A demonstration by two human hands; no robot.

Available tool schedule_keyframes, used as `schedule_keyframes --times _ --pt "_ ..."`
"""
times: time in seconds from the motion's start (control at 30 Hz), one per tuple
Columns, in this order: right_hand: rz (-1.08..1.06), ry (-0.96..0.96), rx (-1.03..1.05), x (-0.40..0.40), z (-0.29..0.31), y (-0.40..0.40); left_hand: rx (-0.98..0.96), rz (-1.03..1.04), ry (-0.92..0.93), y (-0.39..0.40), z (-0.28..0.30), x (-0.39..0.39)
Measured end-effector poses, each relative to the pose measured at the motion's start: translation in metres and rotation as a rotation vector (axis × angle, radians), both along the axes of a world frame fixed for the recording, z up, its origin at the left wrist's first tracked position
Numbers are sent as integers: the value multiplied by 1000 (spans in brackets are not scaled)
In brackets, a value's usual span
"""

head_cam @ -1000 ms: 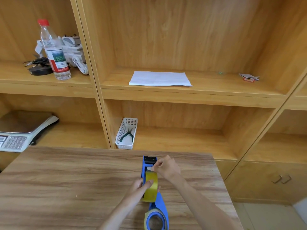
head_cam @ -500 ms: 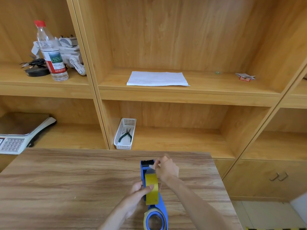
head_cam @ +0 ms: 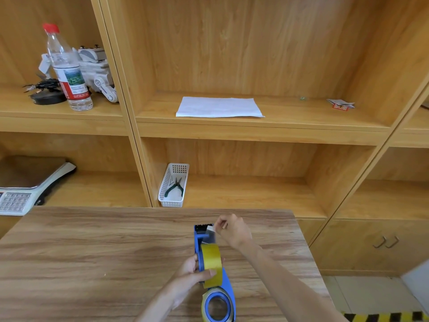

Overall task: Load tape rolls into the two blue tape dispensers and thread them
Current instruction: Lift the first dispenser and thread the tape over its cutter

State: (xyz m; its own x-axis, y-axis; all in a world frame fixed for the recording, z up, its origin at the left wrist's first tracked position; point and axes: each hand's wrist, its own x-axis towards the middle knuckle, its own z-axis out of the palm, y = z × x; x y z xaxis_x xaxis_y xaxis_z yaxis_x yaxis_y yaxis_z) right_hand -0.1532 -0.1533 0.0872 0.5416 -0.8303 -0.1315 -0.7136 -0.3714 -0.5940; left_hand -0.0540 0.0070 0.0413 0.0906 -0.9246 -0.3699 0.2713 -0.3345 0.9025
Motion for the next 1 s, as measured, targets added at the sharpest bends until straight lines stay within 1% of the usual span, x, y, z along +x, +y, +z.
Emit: schedule_keyframes --times 0.13,0.27,0.5,0.67,0.83,1.0 --pt "-24 26 59 1 -1 0 -7 37 -8 1 0 2" --pt "-34 10 121 0 -1 -4 -5 23 -45 1 -4 3" --pt "-48 -11 113 -1 -5 -2 22 30 -101 5 1 0" --pt "-80 20 113 -2 -7 -3 76 45 -117 6 5 -5" --pt "-93 102 138 0 -9 -2 101 139 -126 4 6 -8" --pt "-80 120 183 3 -17 -2 83 224 -169 1 5 -7"
